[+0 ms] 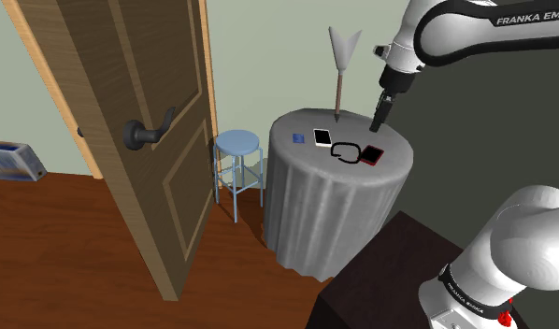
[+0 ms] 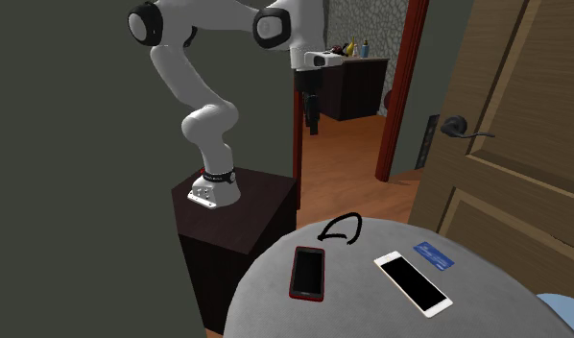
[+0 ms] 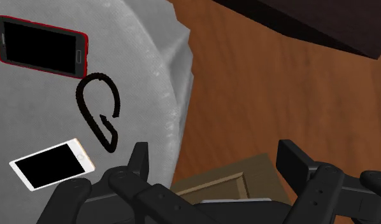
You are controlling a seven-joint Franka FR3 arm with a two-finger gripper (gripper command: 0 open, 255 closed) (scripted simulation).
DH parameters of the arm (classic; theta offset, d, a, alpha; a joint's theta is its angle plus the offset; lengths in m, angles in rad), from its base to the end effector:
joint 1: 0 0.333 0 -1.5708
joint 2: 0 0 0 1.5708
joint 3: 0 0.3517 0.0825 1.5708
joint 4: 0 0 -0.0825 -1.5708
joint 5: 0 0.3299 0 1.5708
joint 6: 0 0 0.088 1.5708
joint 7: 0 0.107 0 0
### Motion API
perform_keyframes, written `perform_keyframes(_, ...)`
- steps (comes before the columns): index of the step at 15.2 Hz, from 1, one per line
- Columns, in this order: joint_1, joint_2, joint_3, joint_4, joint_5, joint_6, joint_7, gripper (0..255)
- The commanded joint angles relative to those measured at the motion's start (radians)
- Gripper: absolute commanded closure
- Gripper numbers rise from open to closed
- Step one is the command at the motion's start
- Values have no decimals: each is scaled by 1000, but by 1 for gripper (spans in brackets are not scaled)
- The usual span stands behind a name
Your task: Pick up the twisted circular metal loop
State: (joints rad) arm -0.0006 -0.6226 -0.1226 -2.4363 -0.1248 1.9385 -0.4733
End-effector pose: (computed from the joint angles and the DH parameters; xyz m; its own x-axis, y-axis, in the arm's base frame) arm 0.2995 -0.0558 0.5706 0.9135 0.3977 0.0852 0.3894 -0.9157 0.0994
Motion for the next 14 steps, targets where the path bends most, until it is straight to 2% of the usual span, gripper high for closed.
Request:
perform_keyframes(1, 4, 53, -44, 4, -11, 57, -78, 0)
perform_keyframes(8, 36, 278, -186, 48, 9, 254, -350, 0)
perform_keyframes(14, 71, 520, -282, 155, 126, 381, -624, 0)
